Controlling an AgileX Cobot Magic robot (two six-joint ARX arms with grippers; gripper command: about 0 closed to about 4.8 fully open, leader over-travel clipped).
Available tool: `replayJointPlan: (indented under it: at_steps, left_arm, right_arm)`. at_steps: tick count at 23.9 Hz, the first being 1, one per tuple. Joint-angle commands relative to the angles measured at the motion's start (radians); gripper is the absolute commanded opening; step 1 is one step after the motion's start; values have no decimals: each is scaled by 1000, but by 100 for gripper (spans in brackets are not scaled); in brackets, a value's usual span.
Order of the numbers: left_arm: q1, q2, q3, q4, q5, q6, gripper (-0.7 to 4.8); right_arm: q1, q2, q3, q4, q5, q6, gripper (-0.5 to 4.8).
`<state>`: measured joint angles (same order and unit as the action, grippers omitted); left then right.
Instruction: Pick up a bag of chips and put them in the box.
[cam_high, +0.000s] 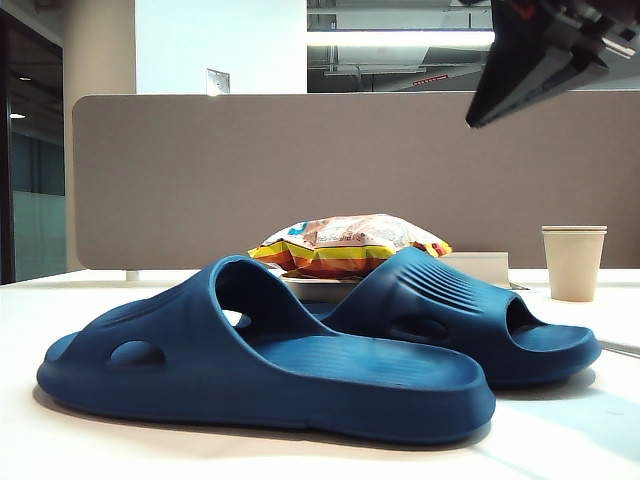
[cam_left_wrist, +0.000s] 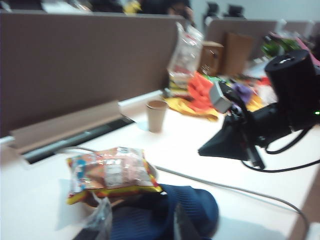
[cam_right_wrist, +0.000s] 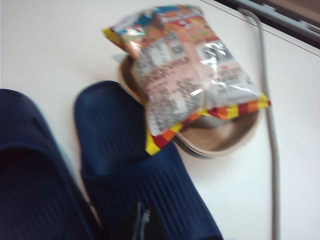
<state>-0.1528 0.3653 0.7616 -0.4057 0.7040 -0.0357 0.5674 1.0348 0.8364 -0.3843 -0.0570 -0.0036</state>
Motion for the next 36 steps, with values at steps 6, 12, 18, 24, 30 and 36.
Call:
replayJointPlan:
  at_steps: [6, 12, 18, 24, 30, 36]
  left_arm:
    - [0, -248, -101, -67, -169, -14, 173]
    - [0, -326, -148, -112, -188, -52, 174]
    - [0, -353, -197, -121, -188, -73, 173]
    - [0, -353, -247, -116, -188, -77, 168]
    - [0, -353, -286, -64, -215, -145, 151]
    - [0, -353, -329, -45, -259, -165, 151]
  right_arm:
    - [2, -48, 2, -5, -77, 4, 18]
    - [16, -98, -20, -26, -79, 4, 18]
    - [63, -163, -66, -22, -75, 4, 17]
    - [119, -216, -124, 4, -72, 7, 17]
    - [168, -220, -136, 22, -52, 8, 17]
    - [234, -220, -150, 68, 5, 29, 17]
